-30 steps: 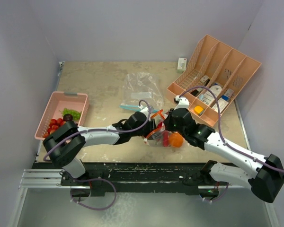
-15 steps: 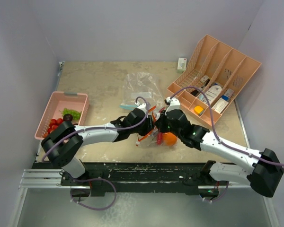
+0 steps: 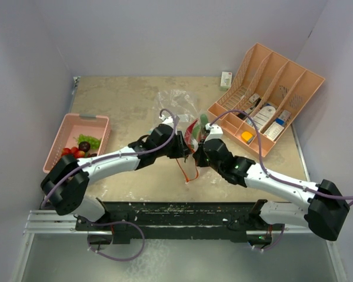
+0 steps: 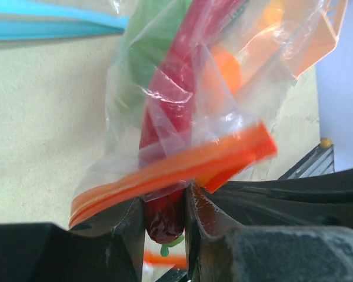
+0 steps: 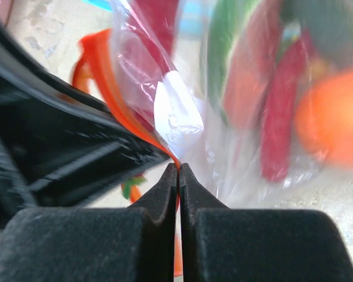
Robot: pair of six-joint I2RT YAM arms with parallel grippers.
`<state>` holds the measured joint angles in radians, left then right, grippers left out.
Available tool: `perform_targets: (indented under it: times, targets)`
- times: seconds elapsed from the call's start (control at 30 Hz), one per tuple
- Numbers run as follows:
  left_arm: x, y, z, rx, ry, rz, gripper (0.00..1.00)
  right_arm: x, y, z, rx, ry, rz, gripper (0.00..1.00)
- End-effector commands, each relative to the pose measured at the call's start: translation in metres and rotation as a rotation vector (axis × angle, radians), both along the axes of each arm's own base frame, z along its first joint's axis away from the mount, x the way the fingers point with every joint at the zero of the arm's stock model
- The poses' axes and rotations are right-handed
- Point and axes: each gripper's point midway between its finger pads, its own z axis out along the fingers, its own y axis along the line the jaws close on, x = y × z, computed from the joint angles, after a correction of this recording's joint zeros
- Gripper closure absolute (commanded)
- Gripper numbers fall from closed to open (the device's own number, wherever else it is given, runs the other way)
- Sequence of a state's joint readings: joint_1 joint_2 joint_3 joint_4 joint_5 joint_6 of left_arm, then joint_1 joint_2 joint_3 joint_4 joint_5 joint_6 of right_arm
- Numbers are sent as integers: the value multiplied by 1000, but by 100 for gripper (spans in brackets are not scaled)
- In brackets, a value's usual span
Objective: Open the zip-top bag and remove the fake food
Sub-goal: Pick up the fake vegetable from the zipper food storage bag.
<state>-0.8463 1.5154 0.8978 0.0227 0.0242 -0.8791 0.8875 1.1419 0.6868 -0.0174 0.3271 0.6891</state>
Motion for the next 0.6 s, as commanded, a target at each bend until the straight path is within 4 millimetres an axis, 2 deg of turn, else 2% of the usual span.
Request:
perform_targets:
  times: [0.0, 0.13, 0.23, 0.4, 0.57]
  targets:
    - [18, -5, 85, -181, -160, 18, 86, -11, -11, -26, -48, 71, -28, 100]
    - [2, 0, 84, -203, -136, -21, 86, -5, -17, -18, -62, 35, -63, 100]
    - [-15, 5, 72, -184, -94, -73, 85, 3, -15, -9, -66, 18, -68, 100]
    - [-47, 20, 38, -94, -10, -176, 84, 22, -17, 3, -65, 10, -85, 100]
    - [-75, 29, -3, 4, 120, -285, 84, 35, -16, 28, -55, -49, -79, 100]
